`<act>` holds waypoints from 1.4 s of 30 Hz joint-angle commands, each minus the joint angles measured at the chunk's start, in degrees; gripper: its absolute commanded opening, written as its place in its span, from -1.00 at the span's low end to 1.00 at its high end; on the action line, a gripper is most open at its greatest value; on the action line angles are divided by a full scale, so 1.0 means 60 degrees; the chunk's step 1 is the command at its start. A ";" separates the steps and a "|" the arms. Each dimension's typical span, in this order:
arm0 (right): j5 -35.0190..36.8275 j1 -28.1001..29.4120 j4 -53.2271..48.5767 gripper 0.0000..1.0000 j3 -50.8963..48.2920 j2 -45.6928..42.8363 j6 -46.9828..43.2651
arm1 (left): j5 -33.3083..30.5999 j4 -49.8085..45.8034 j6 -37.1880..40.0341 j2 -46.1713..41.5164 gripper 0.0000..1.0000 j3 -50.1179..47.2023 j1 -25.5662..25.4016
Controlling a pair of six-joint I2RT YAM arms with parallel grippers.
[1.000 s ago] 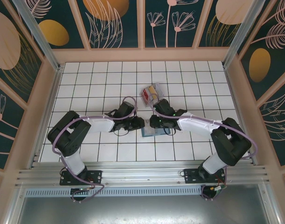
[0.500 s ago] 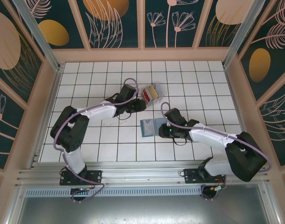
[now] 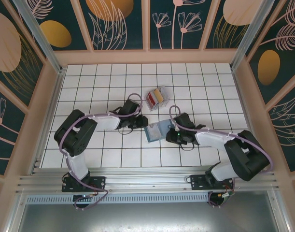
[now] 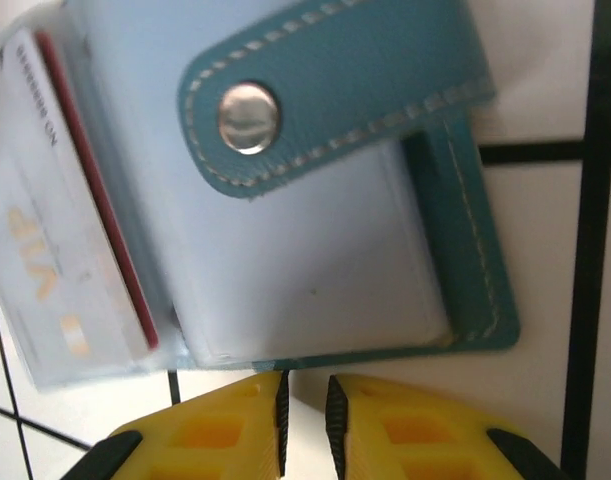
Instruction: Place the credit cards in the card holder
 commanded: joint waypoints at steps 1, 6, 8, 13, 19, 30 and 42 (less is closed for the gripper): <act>0.1255 -0.0268 0.0511 -0.56 0.0555 0.1031 -0.0651 | 0.0072 0.0105 -0.0330 -0.0565 -0.43 -0.0748 -0.0300; 0.0973 -0.0268 0.0781 -0.56 0.1045 0.1661 -0.1036 | -0.0121 0.0235 -0.0895 -0.1397 -0.45 -0.1537 -0.0835; 0.0796 -0.0265 0.0737 -0.56 0.1325 0.1874 -0.1314 | -0.0152 0.0366 -0.1216 -0.1625 -0.46 -0.1771 -0.1147; 0.0377 -0.0283 0.0494 -0.57 0.1935 0.2358 -0.2006 | -0.0253 0.0639 -0.1837 -0.1804 -0.47 -0.1920 -0.1997; -0.0343 -0.0428 0.0129 -0.57 0.2843 0.2962 -0.2907 | -0.0258 0.1019 -0.2235 -0.1495 -0.47 -0.1784 -0.2646; -0.0207 -0.0916 -0.1037 -0.56 0.4232 0.2734 -0.3641 | -0.0470 0.0826 -0.2150 -0.1465 -0.41 -0.0593 -0.2780; 0.0065 -0.2942 -0.1335 -0.15 0.5783 0.1646 -0.3647 | -0.1773 -0.1483 -0.1225 -0.2523 0.02 0.0976 -0.1431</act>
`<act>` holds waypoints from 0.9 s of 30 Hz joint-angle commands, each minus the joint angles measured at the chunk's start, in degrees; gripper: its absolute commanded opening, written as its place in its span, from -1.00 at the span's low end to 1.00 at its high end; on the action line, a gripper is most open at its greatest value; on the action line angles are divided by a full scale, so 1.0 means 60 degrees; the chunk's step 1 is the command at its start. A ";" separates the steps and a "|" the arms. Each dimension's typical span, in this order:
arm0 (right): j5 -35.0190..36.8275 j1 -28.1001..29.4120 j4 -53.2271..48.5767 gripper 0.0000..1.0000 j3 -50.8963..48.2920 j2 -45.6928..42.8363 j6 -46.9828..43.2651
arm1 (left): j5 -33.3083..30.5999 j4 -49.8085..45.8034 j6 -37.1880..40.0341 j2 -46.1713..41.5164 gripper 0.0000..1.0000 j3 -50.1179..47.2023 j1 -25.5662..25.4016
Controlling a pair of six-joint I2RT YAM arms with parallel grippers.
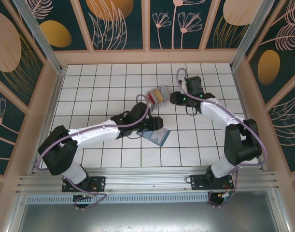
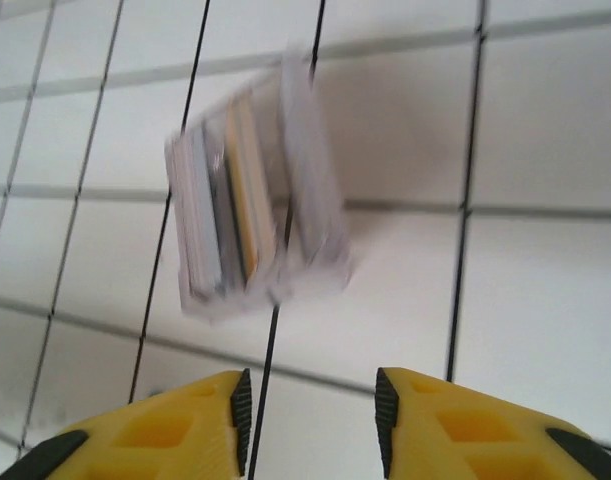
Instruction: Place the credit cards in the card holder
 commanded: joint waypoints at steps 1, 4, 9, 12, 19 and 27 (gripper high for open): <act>0.0173 -0.0281 -0.0194 -0.12 0.0770 0.0448 -0.0063 | -0.0207 -0.0681 0.0341 -0.0071 0.02 0.0327 0.0997; -0.0005 -0.0271 -0.0372 -0.07 0.1550 0.1189 -0.0154 | -0.0092 -0.0719 0.0622 0.0221 0.02 0.0750 0.1633; -0.0309 -0.0272 -0.0736 0.01 0.2592 0.2183 -0.0306 | 0.0158 -0.0796 0.0901 0.1095 0.02 0.1642 0.2333; -0.0332 -0.0230 -0.1106 0.05 0.3125 0.2723 -0.0524 | 0.0720 -0.0401 0.0829 0.1850 0.01 0.1947 0.2696; -0.0460 -0.0043 -0.1557 0.08 0.3754 0.3488 -0.0795 | 0.1292 -0.0230 0.0980 0.3511 -0.02 0.3123 0.3092; -0.0174 0.0173 -0.2074 0.10 0.4497 0.4218 -0.0982 | 0.1461 -0.0384 0.1107 0.4903 -0.05 0.4167 0.3188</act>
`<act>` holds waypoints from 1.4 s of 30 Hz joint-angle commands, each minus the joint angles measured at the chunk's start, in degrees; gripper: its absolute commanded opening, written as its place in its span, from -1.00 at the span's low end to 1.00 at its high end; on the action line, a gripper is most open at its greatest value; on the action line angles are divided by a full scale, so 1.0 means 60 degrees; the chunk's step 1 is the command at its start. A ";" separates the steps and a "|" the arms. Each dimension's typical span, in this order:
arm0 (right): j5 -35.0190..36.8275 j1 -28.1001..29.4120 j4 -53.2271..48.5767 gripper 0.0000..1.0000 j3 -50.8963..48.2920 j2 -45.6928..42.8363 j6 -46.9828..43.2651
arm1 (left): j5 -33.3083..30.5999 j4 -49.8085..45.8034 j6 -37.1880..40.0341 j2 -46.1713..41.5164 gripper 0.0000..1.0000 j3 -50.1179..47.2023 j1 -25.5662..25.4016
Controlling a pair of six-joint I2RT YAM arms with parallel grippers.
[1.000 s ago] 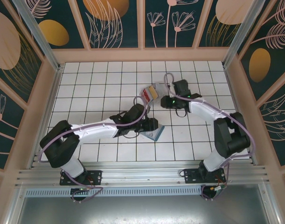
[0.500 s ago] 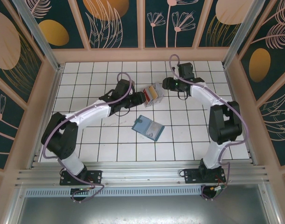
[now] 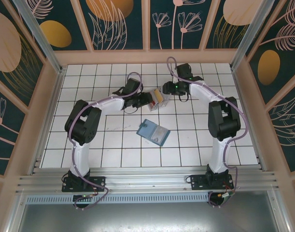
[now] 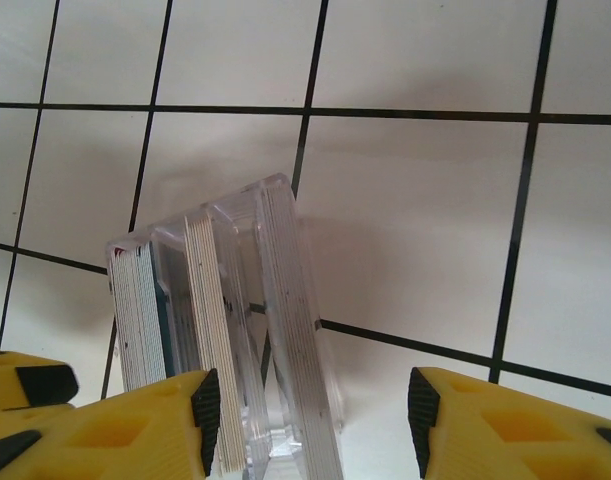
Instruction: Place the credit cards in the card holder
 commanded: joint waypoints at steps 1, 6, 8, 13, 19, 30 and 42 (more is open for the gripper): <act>0.0149 0.0101 -0.0550 0.10 0.0537 0.0402 -0.0272 | 0.0228 -0.0028 0.0215 0.0406 -0.06 0.0385 0.0052; 0.0286 0.0174 -0.0655 0.10 0.0718 0.0665 -0.0312 | 0.0199 0.0042 0.0210 0.0736 -0.06 0.0435 0.0074; 0.0320 0.0198 -0.0676 0.10 0.0778 0.0745 -0.0339 | 0.0214 0.0061 0.0203 0.0823 -0.06 0.0438 0.0067; 0.0576 0.0317 -0.0824 0.11 0.0944 0.0993 -0.0360 | 0.0257 0.0133 0.0188 0.0929 -0.07 0.0361 0.0068; 0.1055 0.0301 -0.0766 0.10 0.1013 0.0862 -0.0298 | 0.0261 0.0178 0.0188 0.0930 -0.07 0.0259 0.0071; 0.1385 0.0218 -0.0771 0.09 0.1035 0.0497 -0.0302 | 0.0242 0.0236 0.0173 0.0871 -0.08 0.0172 0.0074; 0.1121 0.0394 -0.0853 0.10 0.0988 0.0858 -0.0452 | 0.0317 0.0324 0.0115 0.0851 -0.08 0.0156 0.0070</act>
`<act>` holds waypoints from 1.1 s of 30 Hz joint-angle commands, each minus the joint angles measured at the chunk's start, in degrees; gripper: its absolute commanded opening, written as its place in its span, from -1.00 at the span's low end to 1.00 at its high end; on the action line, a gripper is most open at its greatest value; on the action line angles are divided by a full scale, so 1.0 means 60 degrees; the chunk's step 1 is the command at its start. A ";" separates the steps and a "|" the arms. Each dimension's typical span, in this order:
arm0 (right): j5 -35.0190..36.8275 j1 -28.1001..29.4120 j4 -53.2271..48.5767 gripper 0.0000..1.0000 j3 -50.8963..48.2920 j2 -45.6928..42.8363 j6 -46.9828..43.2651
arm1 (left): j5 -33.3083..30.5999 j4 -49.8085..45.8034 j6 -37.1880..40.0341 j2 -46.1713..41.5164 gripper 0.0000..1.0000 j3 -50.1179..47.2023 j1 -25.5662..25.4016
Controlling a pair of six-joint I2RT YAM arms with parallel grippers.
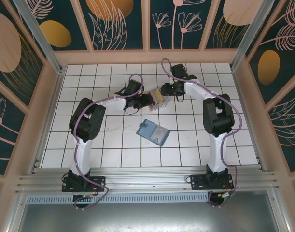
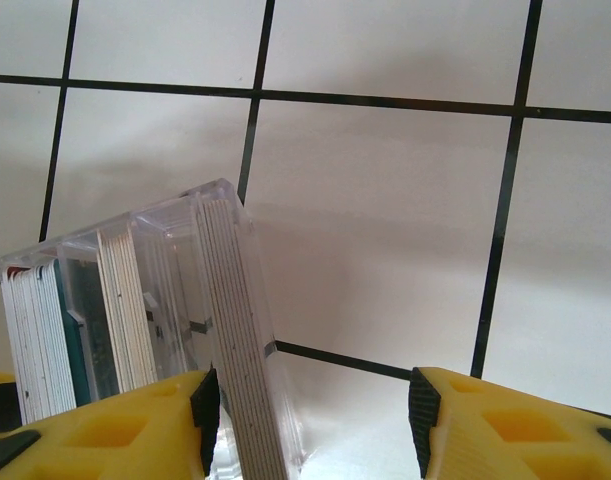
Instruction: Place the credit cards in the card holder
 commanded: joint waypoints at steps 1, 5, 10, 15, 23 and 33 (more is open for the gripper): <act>0.0033 0.0091 -0.0214 0.09 0.0146 -0.0004 -0.0153 | 0.0087 0.0153 0.0077 0.0175 -0.08 -0.0091 0.0025; 0.0135 0.0099 -0.0283 0.09 0.0198 0.0145 -0.0187 | 0.0093 0.0153 0.0075 0.0214 -0.08 -0.0113 0.0027; 0.0465 0.0038 -0.0317 0.09 0.0190 0.0059 -0.0179 | 0.0090 0.0166 0.0068 0.0200 -0.08 -0.0157 0.0026; 0.0710 -0.0055 -0.0312 0.06 0.0147 -0.0219 -0.0155 | 0.0094 0.0175 0.0057 0.0183 -0.08 -0.0172 0.0033; 0.0725 -0.0082 -0.0253 -0.02 0.0135 -0.0696 -0.0138 | 0.0140 0.0219 0.0030 0.0241 -0.08 -0.0157 0.0034; 0.0465 -0.0066 -0.0209 -0.29 -0.0027 -0.0718 -0.0211 | 0.0174 0.0256 0.0006 0.0229 -0.08 -0.0186 0.0030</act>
